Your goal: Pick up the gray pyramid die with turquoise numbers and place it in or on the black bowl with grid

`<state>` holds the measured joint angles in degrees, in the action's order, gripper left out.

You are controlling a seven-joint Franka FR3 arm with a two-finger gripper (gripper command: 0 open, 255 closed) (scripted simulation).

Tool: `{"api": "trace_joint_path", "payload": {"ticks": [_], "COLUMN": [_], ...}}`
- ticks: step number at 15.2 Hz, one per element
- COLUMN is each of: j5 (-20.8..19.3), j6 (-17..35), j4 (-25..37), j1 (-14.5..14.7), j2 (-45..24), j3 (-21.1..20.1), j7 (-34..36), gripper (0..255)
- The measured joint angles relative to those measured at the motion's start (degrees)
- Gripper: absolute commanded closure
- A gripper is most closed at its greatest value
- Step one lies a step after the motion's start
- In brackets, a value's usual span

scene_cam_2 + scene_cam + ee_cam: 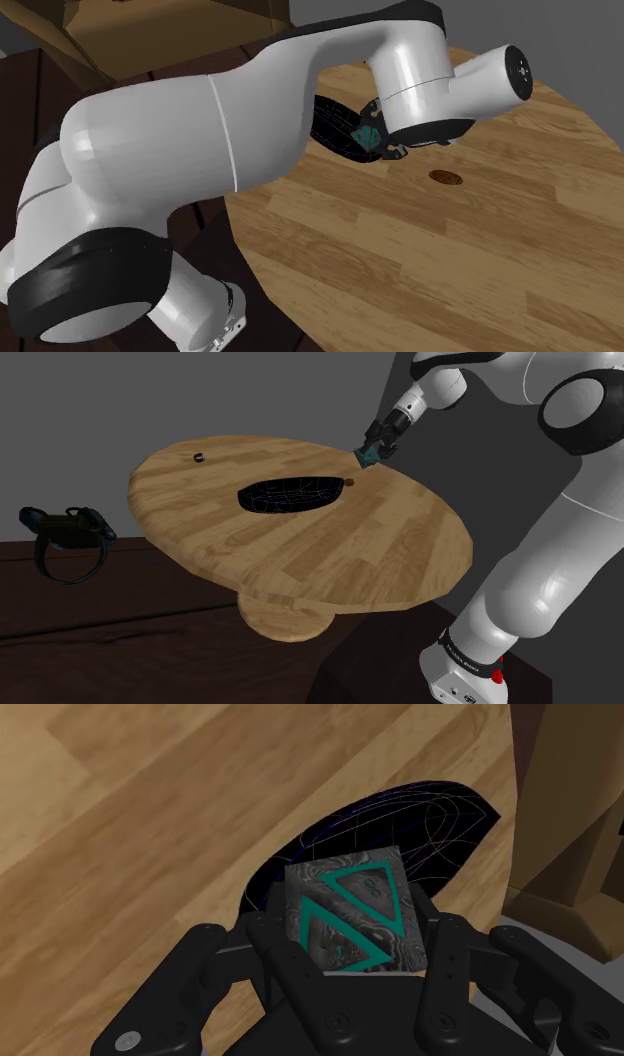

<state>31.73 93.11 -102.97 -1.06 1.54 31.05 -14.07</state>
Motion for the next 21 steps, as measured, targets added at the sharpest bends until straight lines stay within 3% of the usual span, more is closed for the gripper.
{"api": "trace_joint_path", "payload": {"ticks": [6, 15, 21], "j5": [2.09, 5.64, 6.67], "j6": [4.94, 8.16, 11.84], "j4": [0.83, 10.41, 8.67], "j1": [4.03, 8.52, 9.61], "j2": [-2.02, -10.35, -11.97], "j3": [-4.08, -8.57, -9.53], "j7": [6.00, 14.20, 13.85], "gripper": [255, 255, 255]}}
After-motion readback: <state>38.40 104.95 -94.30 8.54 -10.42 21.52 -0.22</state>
